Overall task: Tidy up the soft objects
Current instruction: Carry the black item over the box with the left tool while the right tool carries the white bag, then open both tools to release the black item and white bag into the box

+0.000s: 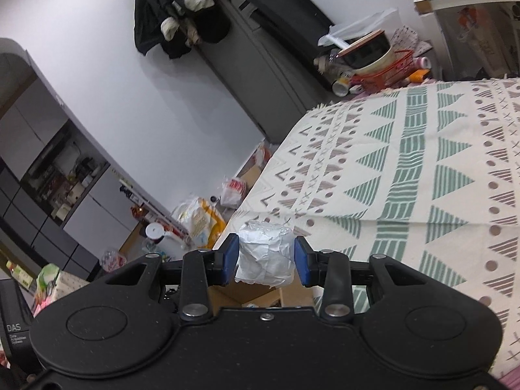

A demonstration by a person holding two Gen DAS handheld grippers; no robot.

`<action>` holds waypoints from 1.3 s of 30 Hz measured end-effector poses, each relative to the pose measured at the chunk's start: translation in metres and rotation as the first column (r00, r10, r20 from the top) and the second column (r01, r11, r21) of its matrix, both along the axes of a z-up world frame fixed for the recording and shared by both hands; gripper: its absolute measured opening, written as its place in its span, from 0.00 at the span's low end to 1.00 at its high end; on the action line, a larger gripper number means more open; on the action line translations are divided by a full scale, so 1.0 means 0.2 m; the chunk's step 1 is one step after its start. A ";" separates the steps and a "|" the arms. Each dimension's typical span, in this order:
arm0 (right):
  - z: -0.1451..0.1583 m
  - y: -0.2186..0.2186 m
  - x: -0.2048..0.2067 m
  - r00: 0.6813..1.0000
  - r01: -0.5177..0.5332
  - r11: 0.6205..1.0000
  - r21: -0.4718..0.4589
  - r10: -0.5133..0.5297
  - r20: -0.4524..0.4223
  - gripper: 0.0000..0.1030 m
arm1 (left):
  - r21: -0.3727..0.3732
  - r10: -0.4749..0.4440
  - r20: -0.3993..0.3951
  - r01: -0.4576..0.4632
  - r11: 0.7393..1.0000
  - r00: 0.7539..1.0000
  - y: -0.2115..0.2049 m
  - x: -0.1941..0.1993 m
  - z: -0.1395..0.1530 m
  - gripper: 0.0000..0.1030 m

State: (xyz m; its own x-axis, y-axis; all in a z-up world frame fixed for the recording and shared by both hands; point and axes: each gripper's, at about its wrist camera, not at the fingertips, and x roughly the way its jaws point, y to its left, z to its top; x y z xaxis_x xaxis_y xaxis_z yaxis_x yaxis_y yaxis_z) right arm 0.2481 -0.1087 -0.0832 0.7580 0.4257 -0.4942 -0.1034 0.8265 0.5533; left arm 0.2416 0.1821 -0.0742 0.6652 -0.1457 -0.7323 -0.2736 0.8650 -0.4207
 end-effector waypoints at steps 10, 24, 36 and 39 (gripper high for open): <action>-0.07 0.17 0.03 0.999 -0.029 0.999 -0.030 0.029 -0.024 0.35 | 0.005 0.003 -0.101 -0.002 1.000 0.995 0.06 0.08 -0.21 0.23; -0.20 0.39 0.11 0.988 -0.144 0.984 -0.107 0.137 -0.069 0.35 | 0.072 -0.023 -0.156 0.034 0.997 0.988 0.05 0.19 -0.32 0.38; -0.31 0.46 0.26 0.982 -0.138 0.988 -0.073 0.127 -0.139 0.36 | 0.046 -0.024 -0.116 0.029 0.998 0.993 0.08 0.20 -0.25 0.57; -0.33 0.46 0.30 0.979 -0.131 0.990 -0.047 0.122 -0.161 0.38 | 0.048 -0.022 -0.114 0.028 0.998 0.993 0.09 0.21 -0.24 0.58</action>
